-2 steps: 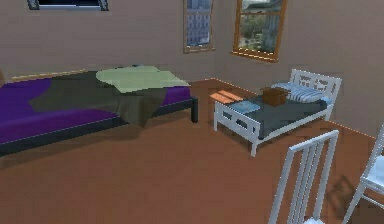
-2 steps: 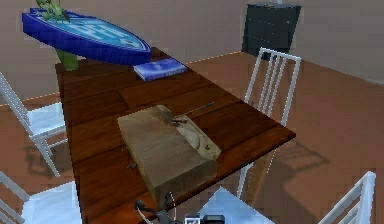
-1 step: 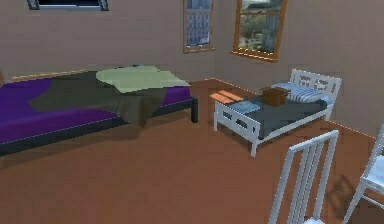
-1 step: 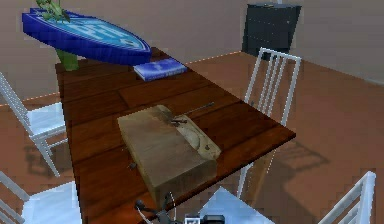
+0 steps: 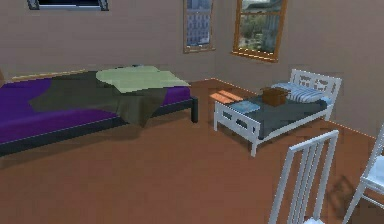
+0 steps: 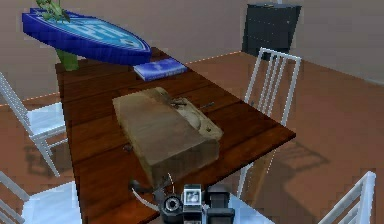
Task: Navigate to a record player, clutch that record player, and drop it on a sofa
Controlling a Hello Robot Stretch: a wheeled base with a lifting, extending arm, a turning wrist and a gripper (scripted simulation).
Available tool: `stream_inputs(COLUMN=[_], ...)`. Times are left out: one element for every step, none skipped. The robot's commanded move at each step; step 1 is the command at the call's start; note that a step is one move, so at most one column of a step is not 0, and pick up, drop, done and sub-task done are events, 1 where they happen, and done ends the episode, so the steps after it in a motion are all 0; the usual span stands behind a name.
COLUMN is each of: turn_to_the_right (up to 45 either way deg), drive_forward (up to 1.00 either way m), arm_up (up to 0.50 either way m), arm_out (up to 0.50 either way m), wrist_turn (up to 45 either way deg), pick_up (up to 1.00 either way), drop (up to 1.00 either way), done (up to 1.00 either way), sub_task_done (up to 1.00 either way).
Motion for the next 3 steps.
stream_inputs(turn_to_the_right=[0.0, 0.0, 0.0], drive_forward=[0.0, 0.0, 0.0], arm_up=[0.2, 0.0, 0.0], arm_out=[0.0, 0.0, 0.0], wrist_turn=[0.0, -45.0, -45.0], pick_up=[0.0, 0.0, 0.0], drop=[0.0, 0.0, 0.0], done=[0.0, 0.0, 0.0], sub_task_done=[0.0, 0.0, 0.0])
